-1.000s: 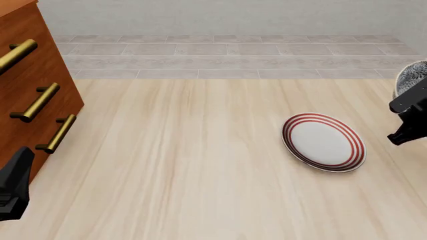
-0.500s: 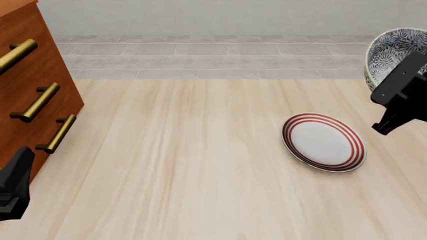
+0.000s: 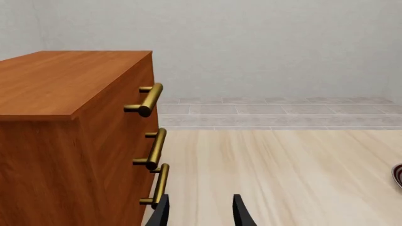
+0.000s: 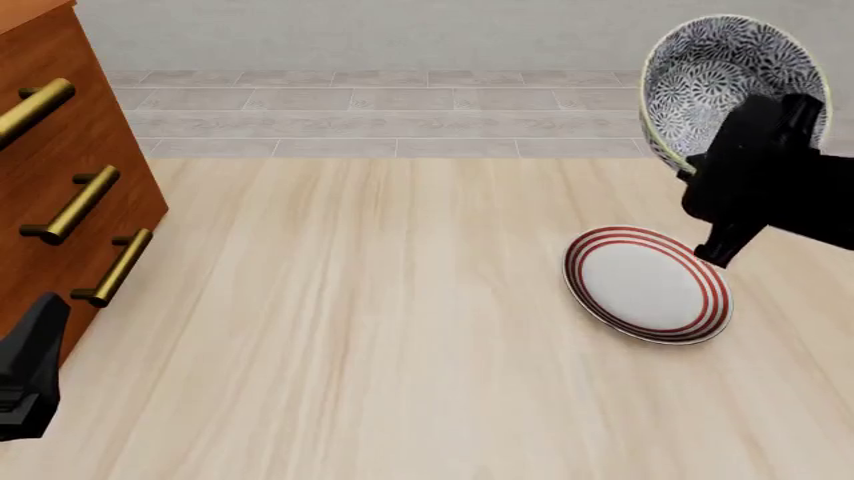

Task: Put the bowl on top of the cabinet.

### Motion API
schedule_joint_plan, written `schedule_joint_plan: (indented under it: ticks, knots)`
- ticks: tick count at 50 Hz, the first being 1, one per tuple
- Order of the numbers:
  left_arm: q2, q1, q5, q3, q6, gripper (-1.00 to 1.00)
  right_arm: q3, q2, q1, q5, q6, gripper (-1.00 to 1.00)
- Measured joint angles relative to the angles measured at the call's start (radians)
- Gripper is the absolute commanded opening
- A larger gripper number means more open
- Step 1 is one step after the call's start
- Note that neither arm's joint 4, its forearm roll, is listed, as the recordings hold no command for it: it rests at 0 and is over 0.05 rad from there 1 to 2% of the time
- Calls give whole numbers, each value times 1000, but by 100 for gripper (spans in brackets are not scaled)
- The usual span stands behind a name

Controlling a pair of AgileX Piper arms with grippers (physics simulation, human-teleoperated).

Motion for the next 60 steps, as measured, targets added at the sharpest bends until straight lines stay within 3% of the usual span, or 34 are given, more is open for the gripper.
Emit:
schedule_joint_plan:
  ticks: [27, 60]
  knots:
    - [-5, 0, 6, -1, 0, 100, -35, 39, 187, -28, -85, -100]
    - [-10, 0, 10, 0, 1, 100, -75, 129, 273, -89, -191, -100]
